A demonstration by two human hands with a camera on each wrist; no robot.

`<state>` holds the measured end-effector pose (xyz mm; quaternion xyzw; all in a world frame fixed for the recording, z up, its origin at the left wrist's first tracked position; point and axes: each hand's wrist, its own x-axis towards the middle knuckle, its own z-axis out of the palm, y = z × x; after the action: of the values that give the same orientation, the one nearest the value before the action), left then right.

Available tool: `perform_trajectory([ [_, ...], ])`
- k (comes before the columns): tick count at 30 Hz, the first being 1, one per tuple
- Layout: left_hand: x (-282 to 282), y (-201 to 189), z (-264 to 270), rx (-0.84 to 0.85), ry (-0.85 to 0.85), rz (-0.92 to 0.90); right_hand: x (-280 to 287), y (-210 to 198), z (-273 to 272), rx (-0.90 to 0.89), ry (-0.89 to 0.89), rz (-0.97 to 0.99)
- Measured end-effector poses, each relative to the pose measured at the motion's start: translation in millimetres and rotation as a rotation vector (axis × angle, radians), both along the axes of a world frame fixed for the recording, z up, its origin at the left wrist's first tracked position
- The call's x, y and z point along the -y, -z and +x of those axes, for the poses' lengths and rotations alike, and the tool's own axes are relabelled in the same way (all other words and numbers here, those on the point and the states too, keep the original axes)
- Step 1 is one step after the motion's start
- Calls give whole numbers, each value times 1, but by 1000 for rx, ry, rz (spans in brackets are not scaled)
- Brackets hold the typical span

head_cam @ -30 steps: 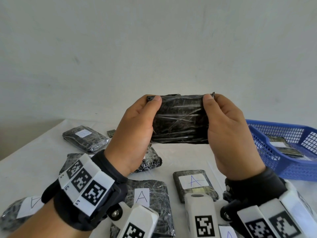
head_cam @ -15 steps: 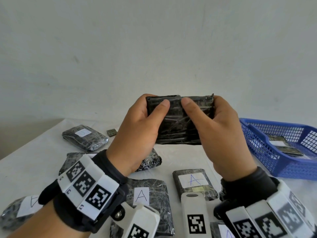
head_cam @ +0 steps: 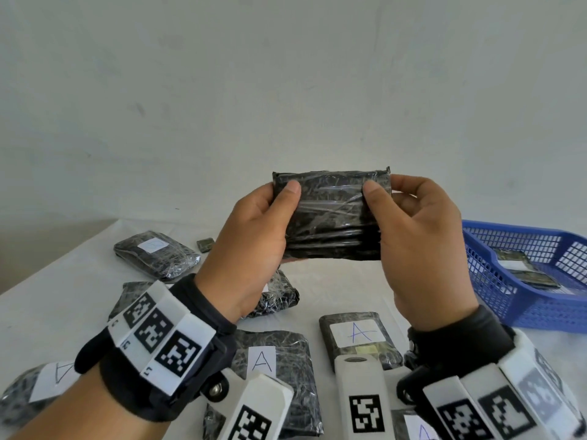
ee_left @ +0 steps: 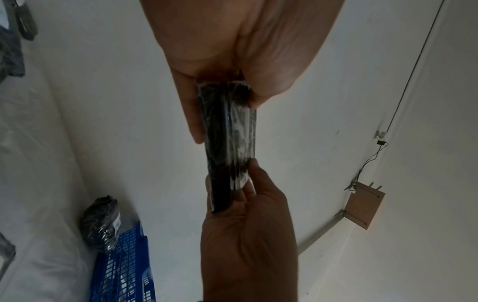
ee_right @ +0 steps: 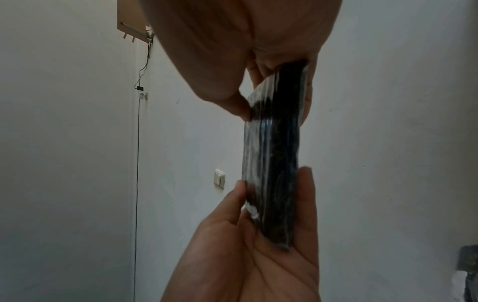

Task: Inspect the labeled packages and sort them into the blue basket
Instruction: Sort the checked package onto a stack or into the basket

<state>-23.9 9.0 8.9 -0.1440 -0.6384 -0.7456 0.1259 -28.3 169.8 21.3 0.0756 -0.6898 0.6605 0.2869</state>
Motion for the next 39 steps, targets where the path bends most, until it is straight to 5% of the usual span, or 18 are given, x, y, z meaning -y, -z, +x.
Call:
perform_trajectory([
  [15, -5, -1, 6, -15, 11, 19, 9, 13, -2, -253, 107, 159],
  [25, -6, -2, 7, -33, -52, -27, 9, 12, -3, -212, 62, 82],
  [39, -5, -1, 7, -72, -24, -44, 9, 9, 4, -200, 52, 228],
])
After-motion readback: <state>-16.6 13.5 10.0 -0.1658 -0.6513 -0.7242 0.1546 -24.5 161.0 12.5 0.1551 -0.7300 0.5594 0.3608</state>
